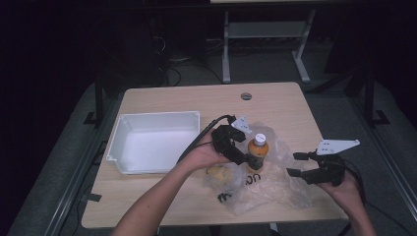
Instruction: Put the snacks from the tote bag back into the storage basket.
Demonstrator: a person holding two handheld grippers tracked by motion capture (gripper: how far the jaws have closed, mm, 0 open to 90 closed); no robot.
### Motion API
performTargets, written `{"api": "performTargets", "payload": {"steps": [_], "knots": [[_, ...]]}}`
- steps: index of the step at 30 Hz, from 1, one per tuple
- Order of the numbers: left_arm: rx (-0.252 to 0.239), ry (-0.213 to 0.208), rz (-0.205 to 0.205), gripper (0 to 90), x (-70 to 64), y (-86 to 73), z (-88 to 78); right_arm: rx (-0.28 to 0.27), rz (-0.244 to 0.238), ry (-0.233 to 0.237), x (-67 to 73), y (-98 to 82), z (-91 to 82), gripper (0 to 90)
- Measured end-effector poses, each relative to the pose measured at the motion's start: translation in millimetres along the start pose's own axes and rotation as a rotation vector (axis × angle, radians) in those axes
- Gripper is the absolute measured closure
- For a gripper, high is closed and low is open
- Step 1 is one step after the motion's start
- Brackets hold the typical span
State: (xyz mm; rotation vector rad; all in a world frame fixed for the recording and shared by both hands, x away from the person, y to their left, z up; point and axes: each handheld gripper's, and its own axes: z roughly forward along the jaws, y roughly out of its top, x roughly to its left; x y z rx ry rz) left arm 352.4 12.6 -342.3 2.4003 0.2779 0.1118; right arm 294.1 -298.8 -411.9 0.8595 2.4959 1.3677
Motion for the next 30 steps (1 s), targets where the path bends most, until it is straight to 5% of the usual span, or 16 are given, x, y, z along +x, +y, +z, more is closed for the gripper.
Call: {"api": "performTargets", "payload": {"steps": [14, 30], "knots": [[0.024, -0.018, 0.045, 29.0, 6.2, 27.1, 7.1, -0.01, -0.005, 0.002, -1.9, 1.7, 0.8, 31.0], [0.037, -0.046, 0.048, 35.0, 17.2, 40.6, 11.5, -0.025, 0.0, -0.001, -4.5, 1.7, 0.6, 30.1]]}}
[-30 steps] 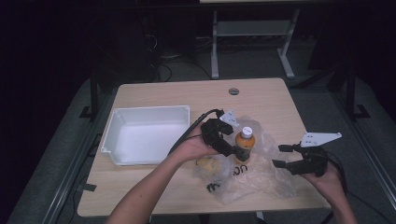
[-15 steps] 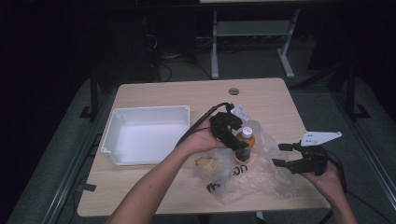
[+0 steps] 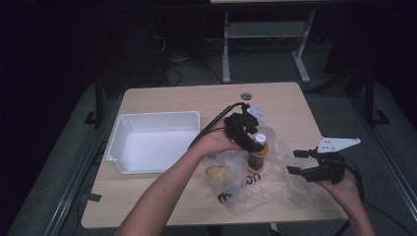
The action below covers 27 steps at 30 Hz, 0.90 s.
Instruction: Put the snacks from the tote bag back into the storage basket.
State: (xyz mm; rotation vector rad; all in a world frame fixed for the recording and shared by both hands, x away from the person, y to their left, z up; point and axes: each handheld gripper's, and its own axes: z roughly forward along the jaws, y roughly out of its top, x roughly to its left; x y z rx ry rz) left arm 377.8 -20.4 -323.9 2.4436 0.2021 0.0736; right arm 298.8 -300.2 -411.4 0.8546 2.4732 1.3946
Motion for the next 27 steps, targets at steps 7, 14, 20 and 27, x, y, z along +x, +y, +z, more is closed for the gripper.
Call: {"api": "performTargets", "payload": {"steps": [7, 14, 20, 27], "knots": [[0.025, -0.013, 0.012, 39.2, 1.9, 1.9, 4.7, -0.001, 0.002, -0.011, -0.5, -1.2, -3.4, 30.1], [0.042, -0.028, 0.017, 43.8, 1.9, 2.2, 6.6, -0.004, -0.002, -0.014, 1.9, 0.2, -3.2, 30.1], [0.053, -0.031, 0.021, 49.0, 1.9, 3.5, 5.2, -0.009, -0.003, -0.012, 2.3, 1.1, -2.6, 30.3], [0.075, -0.022, 0.039, 49.9, -0.2, 8.0, 5.0, -0.007, -0.01, -0.012, 3.4, 1.6, -3.0, 30.3]]}}
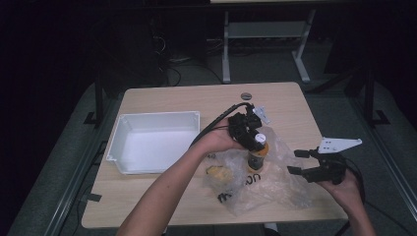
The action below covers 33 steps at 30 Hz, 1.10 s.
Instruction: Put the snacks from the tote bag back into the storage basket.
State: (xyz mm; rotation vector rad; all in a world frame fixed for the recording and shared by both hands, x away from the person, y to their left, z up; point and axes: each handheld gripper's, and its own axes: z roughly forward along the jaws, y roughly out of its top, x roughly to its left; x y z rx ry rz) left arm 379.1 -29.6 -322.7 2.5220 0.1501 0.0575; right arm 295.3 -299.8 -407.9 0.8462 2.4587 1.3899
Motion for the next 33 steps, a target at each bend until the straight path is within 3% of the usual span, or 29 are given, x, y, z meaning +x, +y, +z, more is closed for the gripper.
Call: {"api": "performTargets", "payload": {"steps": [10, 33], "knots": [[0.018, 0.008, 0.016, 51.3, -0.2, 4.6, 1.3, -0.002, -0.003, -0.003, -0.5, 0.3, -1.3, 30.4], [0.042, -0.004, 0.011, 55.9, 1.5, 8.2, -1.2, -0.004, -0.006, -0.008, -1.3, 1.2, -3.7, 30.5]]}}
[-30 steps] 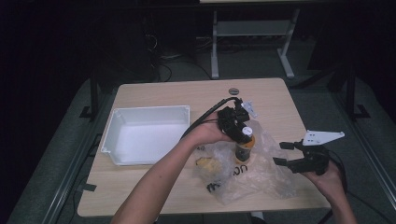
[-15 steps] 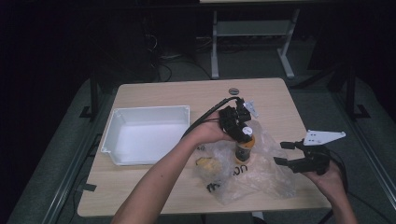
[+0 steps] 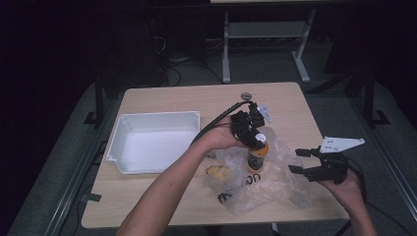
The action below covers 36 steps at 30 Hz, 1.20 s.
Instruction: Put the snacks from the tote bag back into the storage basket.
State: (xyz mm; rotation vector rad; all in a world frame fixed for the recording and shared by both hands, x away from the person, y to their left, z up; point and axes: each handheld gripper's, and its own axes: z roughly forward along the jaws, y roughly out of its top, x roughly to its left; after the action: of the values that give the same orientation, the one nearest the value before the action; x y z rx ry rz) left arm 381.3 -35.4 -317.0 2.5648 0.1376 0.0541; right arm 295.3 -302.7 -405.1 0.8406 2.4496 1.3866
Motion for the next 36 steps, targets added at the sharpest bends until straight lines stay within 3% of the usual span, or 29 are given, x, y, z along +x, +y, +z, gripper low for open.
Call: {"api": "performTargets", "payload": {"steps": [36], "knots": [[0.04, 0.005, 0.008, 58.7, -0.7, 5.5, -1.5, -0.012, 0.005, -0.005, -2.1, -0.6, -1.2, 30.4]]}}
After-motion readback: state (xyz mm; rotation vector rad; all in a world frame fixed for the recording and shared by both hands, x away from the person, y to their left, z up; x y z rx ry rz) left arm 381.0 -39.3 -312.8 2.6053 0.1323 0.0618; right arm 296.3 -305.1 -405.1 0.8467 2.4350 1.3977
